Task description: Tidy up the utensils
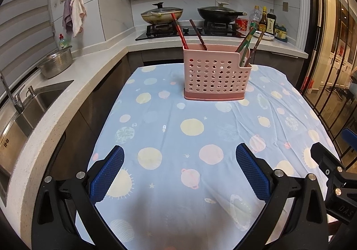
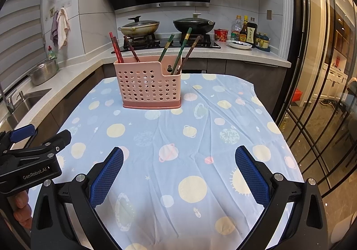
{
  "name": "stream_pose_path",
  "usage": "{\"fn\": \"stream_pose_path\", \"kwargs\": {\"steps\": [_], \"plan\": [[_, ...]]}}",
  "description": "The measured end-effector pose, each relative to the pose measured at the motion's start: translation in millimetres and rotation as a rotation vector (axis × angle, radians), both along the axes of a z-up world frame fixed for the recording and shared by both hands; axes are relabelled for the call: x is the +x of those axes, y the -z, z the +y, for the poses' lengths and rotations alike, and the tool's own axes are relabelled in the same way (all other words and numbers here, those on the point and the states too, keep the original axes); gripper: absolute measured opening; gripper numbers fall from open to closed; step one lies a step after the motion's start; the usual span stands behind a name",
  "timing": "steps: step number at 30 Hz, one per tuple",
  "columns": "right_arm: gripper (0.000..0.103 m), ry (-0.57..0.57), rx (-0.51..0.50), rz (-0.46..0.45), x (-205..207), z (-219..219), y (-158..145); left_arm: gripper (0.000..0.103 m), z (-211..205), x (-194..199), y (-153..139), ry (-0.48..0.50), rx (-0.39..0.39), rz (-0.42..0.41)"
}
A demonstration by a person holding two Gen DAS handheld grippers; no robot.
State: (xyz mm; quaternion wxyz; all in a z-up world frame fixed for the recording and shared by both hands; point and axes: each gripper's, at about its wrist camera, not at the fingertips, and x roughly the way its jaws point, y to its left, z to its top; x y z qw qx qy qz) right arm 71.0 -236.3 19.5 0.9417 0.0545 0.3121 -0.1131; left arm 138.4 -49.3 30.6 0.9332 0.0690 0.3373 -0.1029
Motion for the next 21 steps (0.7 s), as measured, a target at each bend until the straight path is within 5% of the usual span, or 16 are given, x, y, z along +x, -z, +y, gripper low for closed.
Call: {"fn": "stream_pose_path", "kwargs": {"steps": [21], "plan": [[0.097,0.007,-0.004,-0.003,2.2,-1.9,0.3,0.096,-2.0,0.0,-3.9,0.004,-0.004,-0.007]]}}
